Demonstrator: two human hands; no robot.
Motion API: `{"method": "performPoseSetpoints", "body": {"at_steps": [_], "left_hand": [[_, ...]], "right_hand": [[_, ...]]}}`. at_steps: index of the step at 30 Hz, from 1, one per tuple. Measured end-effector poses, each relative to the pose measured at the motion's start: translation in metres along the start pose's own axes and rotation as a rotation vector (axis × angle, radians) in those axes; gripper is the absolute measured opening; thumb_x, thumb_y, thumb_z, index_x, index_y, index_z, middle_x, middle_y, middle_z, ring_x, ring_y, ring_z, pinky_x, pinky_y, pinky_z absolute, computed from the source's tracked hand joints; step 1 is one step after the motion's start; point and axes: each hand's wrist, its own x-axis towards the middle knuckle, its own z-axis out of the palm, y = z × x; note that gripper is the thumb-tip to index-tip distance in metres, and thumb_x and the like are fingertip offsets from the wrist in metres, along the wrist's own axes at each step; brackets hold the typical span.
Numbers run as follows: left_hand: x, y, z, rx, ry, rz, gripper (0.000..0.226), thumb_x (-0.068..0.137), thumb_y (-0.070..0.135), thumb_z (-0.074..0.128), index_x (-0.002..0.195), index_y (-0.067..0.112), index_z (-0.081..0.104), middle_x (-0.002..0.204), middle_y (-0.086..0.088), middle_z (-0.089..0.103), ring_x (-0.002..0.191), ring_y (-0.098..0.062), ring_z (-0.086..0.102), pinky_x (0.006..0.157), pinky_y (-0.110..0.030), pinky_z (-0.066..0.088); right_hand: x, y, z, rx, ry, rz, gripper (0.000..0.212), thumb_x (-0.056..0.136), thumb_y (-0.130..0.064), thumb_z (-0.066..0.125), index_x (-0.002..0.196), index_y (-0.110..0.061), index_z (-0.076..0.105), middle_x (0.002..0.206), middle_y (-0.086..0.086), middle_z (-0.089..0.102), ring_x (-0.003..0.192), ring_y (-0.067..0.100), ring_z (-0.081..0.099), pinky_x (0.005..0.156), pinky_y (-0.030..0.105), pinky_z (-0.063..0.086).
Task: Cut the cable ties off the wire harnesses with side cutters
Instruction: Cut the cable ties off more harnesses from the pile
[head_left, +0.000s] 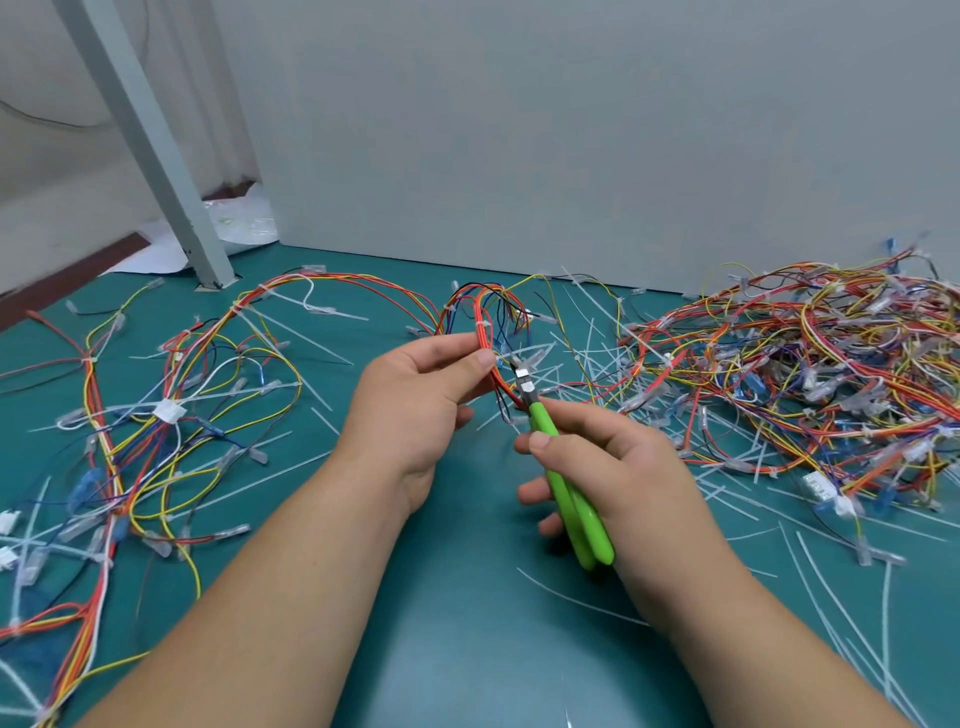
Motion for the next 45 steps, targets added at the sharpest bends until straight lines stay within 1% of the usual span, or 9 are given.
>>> {"method": "performPoseSetpoints", "body": {"at_steps": [8,19,24,26,28,30,33,41,45], "left_hand": [[-0.0015,0.0017,0.0010,-0.018,-0.010,-0.042,0.011,0.088,0.014,0.075,0.098,0.019,0.074,0.087,0.004,0.078,0.076,-0.008,0.073,0.065,-0.027,0.044],[-0.0022,0.0028,0.0023,-0.099,-0.023,-0.069,0.011,0.088,0.008,0.074,0.095,0.017,0.073,0.086,-0.001,0.078,0.074,-0.010,0.073,0.057,-0.019,0.052],[-0.0024,0.0023,0.0024,-0.111,-0.020,-0.068,0.010,0.089,0.007,0.073,0.092,0.017,0.074,0.083,0.000,0.078,0.073,-0.009,0.072,0.060,-0.019,0.054],[-0.0022,0.0022,0.0022,-0.104,-0.021,-0.067,0.010,0.089,0.008,0.073,0.093,0.017,0.074,0.085,0.000,0.078,0.074,-0.009,0.073,0.060,-0.019,0.054],[-0.0022,0.0021,0.0024,-0.098,-0.019,-0.067,0.009,0.089,0.008,0.073,0.092,0.017,0.074,0.085,0.000,0.078,0.074,-0.009,0.073,0.060,-0.019,0.054],[-0.0026,0.0021,0.0024,-0.100,-0.019,-0.067,0.009,0.089,0.008,0.073,0.092,0.017,0.074,0.084,0.000,0.078,0.073,-0.009,0.073,0.060,-0.019,0.055],[-0.0035,0.0028,0.0028,-0.102,-0.021,-0.065,0.009,0.089,0.008,0.073,0.093,0.017,0.073,0.082,0.000,0.078,0.072,-0.008,0.072,0.060,-0.019,0.055],[-0.0032,0.0019,0.0036,-0.123,-0.017,-0.075,0.011,0.089,0.006,0.072,0.092,0.016,0.073,0.079,0.002,0.077,0.068,-0.007,0.071,0.061,-0.018,0.056],[-0.0023,0.0024,0.0035,-0.144,-0.020,-0.075,0.010,0.090,0.006,0.072,0.092,0.016,0.073,0.080,0.001,0.077,0.068,-0.008,0.072,0.061,-0.018,0.056]], "right_hand": [[0.0012,-0.0007,-0.0026,0.014,0.002,0.035,0.038,0.071,-0.039,0.073,0.107,-0.029,0.077,0.104,-0.002,0.077,0.076,0.024,0.076,0.056,0.038,0.056],[-0.0006,0.0010,0.0008,-0.023,-0.005,-0.022,0.045,0.074,-0.035,0.075,0.118,-0.031,0.075,0.106,-0.005,0.076,0.078,0.019,0.077,0.056,0.028,0.055],[-0.0007,0.0001,0.0006,-0.103,0.001,-0.050,0.055,0.072,-0.036,0.076,0.126,-0.031,0.072,0.100,-0.007,0.078,0.076,0.017,0.075,0.058,0.026,0.055],[-0.0004,0.0008,0.0002,-0.126,0.001,-0.055,0.057,0.071,-0.038,0.077,0.127,-0.033,0.071,0.095,-0.002,0.078,0.077,0.023,0.074,0.062,0.030,0.055],[-0.0005,0.0019,0.0004,-0.129,0.002,-0.055,0.058,0.068,-0.042,0.078,0.126,-0.037,0.071,0.094,0.010,0.075,0.073,0.030,0.069,0.065,0.039,0.052],[-0.0008,0.0023,0.0011,-0.119,0.001,-0.052,0.059,0.065,-0.048,0.078,0.124,-0.042,0.071,0.098,0.022,0.069,0.070,0.025,0.062,0.065,0.041,0.048],[-0.0004,0.0023,0.0022,-0.114,-0.005,-0.048,0.059,0.064,-0.052,0.077,0.123,-0.047,0.070,0.103,0.029,0.064,0.070,0.023,0.056,0.064,0.041,0.046],[0.0017,0.0040,0.0033,-0.149,0.005,-0.050,0.057,0.066,-0.050,0.076,0.122,-0.050,0.070,0.105,0.025,0.067,0.069,0.023,0.054,0.061,0.045,0.049],[0.0004,0.0036,0.0053,-0.137,-0.002,-0.059,0.061,0.065,-0.053,0.074,0.126,-0.047,0.068,0.102,0.032,0.062,0.068,0.024,0.051,0.062,0.042,0.044]]}}
